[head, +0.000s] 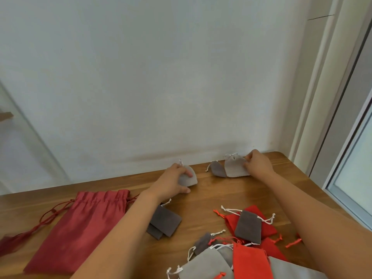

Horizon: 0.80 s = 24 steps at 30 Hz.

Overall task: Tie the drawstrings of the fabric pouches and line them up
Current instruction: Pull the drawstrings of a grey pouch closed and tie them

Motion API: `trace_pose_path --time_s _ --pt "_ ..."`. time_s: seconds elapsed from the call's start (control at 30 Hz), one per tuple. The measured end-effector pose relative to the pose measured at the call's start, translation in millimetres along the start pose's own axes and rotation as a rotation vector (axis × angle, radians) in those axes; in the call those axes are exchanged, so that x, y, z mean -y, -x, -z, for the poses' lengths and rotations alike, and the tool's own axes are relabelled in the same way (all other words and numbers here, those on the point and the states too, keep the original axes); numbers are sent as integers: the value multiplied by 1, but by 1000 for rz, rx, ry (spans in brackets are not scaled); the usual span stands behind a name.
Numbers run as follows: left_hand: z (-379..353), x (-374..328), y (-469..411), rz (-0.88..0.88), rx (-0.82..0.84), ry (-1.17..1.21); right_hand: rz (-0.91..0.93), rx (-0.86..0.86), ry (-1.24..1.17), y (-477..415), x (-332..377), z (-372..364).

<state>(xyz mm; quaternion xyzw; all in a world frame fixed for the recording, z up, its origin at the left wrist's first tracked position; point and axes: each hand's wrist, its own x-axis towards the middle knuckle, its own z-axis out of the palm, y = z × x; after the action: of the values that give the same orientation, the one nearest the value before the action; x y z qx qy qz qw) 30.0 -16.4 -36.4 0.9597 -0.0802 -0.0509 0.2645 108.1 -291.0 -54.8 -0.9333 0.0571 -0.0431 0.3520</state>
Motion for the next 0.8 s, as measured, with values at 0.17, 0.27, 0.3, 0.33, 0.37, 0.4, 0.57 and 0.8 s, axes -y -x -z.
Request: trace_pose_path --time_s 0.17,0.27,0.3,0.33,0.37,0.4,0.57,0.8 --pt "-14 -2 -16 12 -89 76 44 -120 -418 4 9 6" --pt "-16 -1 -18 8 -120 109 109 -141 -658 11 23 10" --pt "-16 -1 -17 2 -140 144 113 -119 -727 13 29 11" --pt "-16 -1 -15 -4 -171 187 113 -75 -796 16 37 11" --pt "-15 0 -13 -2 -209 228 105 -5 -858 19 45 10" --pt "-14 1 -11 5 -249 253 89 84 -904 24 54 7" --pt "-6 17 -7 255 -303 330 -28 365 -830 54 79 -37" --pt "0 14 -2 331 -236 488 -19 258 -549 67 81 -75"
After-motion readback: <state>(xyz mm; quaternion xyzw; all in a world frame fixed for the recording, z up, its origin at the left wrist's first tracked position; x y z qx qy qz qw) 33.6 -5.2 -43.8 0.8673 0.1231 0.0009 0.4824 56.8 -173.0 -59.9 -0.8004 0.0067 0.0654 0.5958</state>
